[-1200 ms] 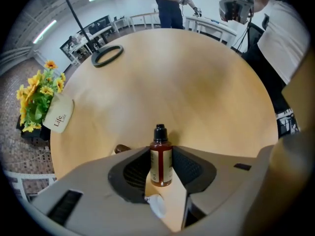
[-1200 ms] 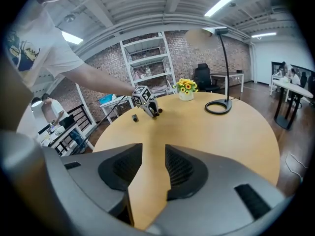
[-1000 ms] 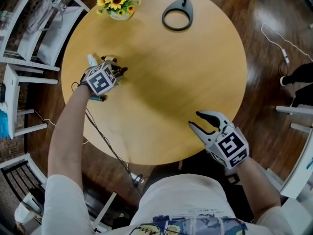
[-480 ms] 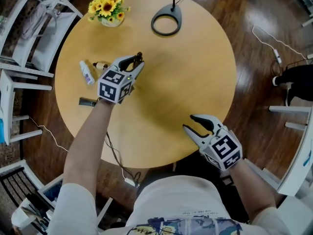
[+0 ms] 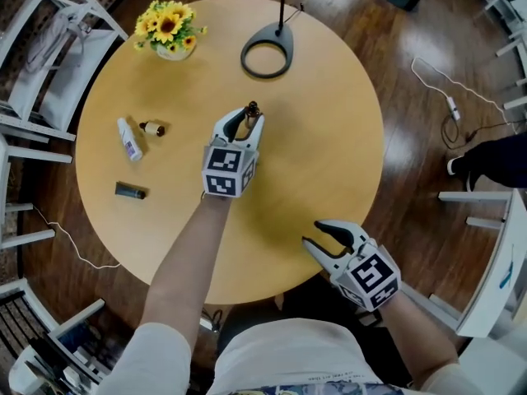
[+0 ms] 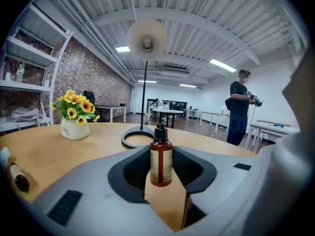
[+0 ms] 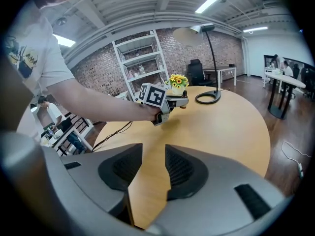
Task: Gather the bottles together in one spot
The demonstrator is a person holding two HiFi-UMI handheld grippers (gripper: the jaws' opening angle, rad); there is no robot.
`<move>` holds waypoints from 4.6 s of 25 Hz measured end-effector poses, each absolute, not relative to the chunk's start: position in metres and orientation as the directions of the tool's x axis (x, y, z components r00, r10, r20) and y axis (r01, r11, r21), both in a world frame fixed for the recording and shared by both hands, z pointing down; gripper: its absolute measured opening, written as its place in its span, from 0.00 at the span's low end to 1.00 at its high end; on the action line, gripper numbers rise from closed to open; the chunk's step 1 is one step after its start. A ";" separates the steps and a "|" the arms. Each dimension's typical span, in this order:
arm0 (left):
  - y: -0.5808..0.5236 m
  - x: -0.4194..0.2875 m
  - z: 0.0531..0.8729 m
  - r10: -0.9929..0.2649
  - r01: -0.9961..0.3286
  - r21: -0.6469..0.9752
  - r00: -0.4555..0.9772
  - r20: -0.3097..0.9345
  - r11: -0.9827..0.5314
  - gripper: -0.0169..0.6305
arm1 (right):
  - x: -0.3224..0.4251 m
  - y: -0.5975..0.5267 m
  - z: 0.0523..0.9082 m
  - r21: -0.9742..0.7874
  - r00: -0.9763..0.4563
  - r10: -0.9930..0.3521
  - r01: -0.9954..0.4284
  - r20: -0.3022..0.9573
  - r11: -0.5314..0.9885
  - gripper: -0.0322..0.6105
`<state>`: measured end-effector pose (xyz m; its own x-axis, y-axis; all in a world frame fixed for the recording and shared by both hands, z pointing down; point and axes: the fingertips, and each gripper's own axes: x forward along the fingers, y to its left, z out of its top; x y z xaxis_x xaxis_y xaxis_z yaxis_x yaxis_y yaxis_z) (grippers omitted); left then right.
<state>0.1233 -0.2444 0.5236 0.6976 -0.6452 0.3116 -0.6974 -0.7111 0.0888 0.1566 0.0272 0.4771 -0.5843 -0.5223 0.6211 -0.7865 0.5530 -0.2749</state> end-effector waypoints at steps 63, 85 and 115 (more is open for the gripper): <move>-0.158 0.109 0.483 -0.629 -0.655 0.012 0.730 0.266 -0.755 0.21 | 0.112 -0.179 0.490 -0.628 -0.776 -0.463 -0.624 0.428 0.466 0.31; -0.122 0.003 0.527 -0.665 -0.814 0.084 0.525 0.531 -0.575 0.26 | 0.110 -0.272 0.557 0.019 -0.320 -0.711 -0.905 0.627 0.424 0.28; -0.112 -0.002 0.530 -0.674 -0.824 0.111 0.525 0.520 -0.556 0.26 | 0.120 -0.254 0.547 0.005 -0.312 -0.750 -0.922 0.583 0.388 0.35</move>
